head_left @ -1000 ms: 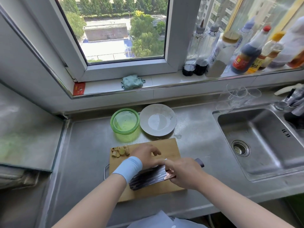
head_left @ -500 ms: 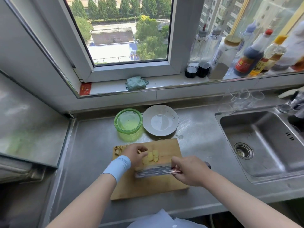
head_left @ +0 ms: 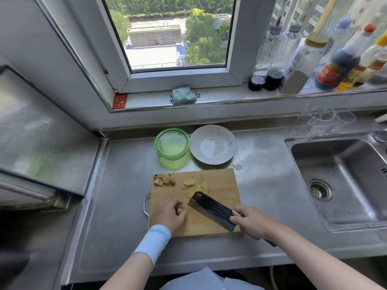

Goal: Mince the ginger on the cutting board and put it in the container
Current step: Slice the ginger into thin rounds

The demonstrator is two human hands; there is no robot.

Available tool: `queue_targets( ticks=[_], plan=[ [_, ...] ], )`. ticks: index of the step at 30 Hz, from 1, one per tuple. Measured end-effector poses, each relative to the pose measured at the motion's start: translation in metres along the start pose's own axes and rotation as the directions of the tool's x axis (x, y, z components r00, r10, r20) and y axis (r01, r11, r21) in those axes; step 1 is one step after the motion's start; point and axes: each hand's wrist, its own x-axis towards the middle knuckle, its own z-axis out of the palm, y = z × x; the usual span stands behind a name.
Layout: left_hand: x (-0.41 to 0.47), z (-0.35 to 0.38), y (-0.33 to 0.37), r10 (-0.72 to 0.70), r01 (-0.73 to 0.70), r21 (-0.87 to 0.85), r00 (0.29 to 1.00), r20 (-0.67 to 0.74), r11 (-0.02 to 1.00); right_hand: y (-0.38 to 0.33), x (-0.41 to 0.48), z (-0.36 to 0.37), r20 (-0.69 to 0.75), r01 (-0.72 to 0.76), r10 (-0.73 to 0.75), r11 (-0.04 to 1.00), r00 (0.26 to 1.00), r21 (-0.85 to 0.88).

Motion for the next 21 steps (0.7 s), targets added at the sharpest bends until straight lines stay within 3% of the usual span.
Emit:
queue_targets(
  ticks=[3,9,11,16,21],
  plan=[
    [-0.001,-0.003,-0.001,0.008,-0.009,-0.032,0.999,-0.041,0.999,0.001,0.005,0.0,-0.071,-0.012,0.014,1.0,0.997,0.015],
    [0.035,-0.04,-0.016,-0.133,0.129,-0.034,0.934,-0.333,0.991,-0.017,0.011,0.0,-0.13,0.015,-0.003,0.996,0.991,0.089],
    [0.052,-0.051,-0.021,-0.126,0.135,0.008,0.944,-0.306,0.991,-0.026,0.016,0.006,-0.131,0.019,-0.003,0.993,0.991,0.121],
    [0.084,-0.058,-0.026,0.027,-0.007,0.169,0.993,-0.119,0.986,-0.056,0.03,0.02,-0.148,0.024,0.004,0.982,0.989,0.188],
    [0.091,-0.053,-0.038,0.095,-0.085,0.068,0.982,-0.165,0.994,-0.075,0.042,0.028,-0.202,0.009,0.039,0.973,0.979,0.231]
  ],
)
